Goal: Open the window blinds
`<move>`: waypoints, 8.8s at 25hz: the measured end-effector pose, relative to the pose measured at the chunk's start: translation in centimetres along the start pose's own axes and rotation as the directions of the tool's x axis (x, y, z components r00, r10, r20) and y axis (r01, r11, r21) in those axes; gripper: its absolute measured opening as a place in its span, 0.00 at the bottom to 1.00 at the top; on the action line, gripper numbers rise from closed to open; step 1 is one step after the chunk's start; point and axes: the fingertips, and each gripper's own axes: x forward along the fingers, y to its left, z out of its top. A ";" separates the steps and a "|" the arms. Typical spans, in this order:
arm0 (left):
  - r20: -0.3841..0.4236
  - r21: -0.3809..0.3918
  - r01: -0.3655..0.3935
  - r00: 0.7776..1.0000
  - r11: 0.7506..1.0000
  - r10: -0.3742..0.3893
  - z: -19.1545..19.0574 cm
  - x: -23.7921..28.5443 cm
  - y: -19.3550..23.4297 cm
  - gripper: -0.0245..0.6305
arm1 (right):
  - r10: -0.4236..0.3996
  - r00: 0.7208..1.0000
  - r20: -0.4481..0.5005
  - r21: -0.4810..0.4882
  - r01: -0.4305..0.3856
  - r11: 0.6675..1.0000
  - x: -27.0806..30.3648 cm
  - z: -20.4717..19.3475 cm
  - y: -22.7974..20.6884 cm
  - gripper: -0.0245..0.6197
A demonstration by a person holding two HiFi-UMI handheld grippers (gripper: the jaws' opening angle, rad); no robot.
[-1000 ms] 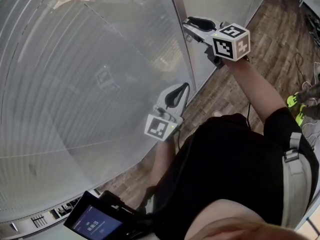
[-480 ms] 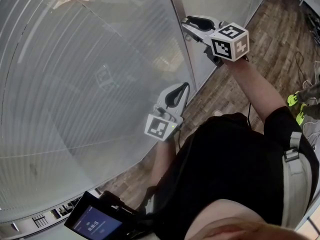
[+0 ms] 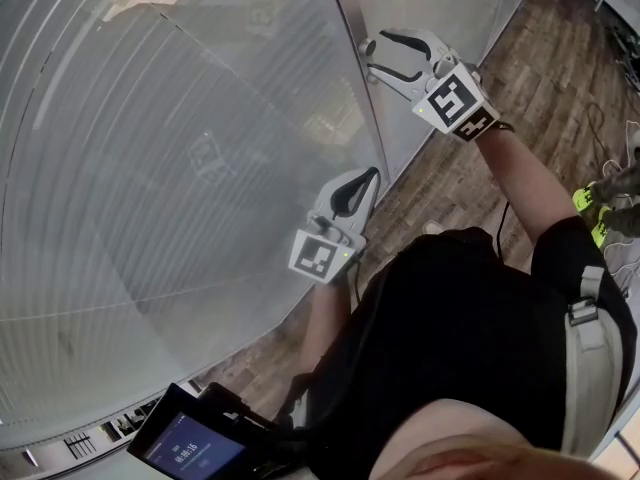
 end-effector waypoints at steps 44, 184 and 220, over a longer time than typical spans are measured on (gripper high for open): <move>-0.011 0.001 0.004 1.000 1.000 -0.004 -0.3 0.1 0.1 0.04 | -0.032 0.999 -0.039 -0.035 0.031 0.999 1.6 -0.4 -0.5 0.24; 0.017 -0.027 0.029 0.999 0.999 -0.028 0.1 3.1 -0.8 0.04 | 0.167 0.913 0.373 0.413 -0.324 0.851 -10.0 -2.7 8.2 0.05; -0.033 0.006 -0.036 0.999 0.999 0.036 -1.0 6.4 -0.4 0.04 | 0.280 0.865 0.416 0.357 -0.438 0.825 -12.2 -6.7 7.5 0.05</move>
